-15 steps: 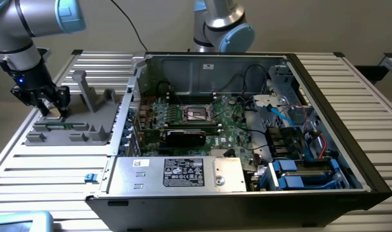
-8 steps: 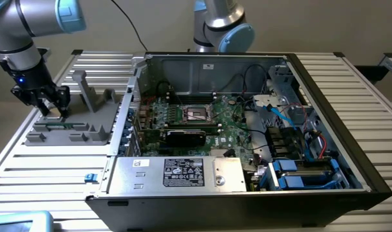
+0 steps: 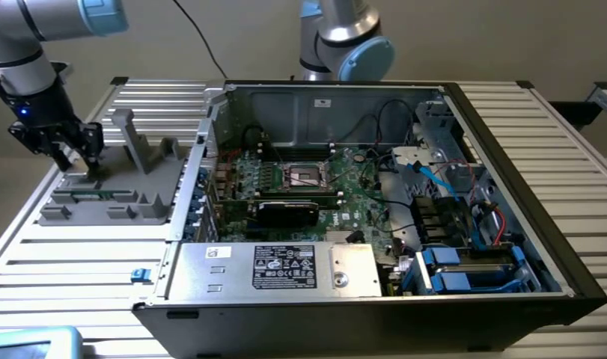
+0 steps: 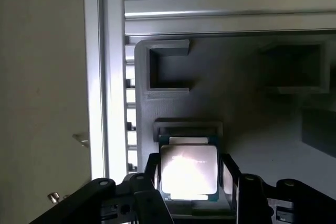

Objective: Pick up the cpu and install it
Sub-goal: 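Pick up the cpu and move it towards the insertion slot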

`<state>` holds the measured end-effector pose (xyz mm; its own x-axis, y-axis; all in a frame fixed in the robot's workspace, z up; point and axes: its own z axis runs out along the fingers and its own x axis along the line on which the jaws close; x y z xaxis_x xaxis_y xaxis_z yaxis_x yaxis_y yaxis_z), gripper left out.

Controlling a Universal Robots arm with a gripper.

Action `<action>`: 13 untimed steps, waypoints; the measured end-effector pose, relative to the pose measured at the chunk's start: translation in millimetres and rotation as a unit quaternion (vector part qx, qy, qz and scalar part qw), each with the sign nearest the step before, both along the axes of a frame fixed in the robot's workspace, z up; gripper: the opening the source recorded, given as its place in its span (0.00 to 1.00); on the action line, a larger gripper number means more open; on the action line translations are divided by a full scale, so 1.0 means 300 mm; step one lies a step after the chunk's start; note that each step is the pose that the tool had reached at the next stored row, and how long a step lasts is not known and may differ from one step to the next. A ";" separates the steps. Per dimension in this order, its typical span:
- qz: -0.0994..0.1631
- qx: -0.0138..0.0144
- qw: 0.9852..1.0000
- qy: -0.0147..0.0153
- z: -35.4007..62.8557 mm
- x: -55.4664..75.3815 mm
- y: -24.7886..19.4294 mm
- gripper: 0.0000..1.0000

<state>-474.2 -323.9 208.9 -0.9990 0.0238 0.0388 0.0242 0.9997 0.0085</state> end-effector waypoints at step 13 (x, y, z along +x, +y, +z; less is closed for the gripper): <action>0.000 0.000 1.000 0.000 0.196 0.000 0.000 0.55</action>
<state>-474.1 -323.9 267.7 -0.9990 0.0238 0.0391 0.0241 0.9997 0.0085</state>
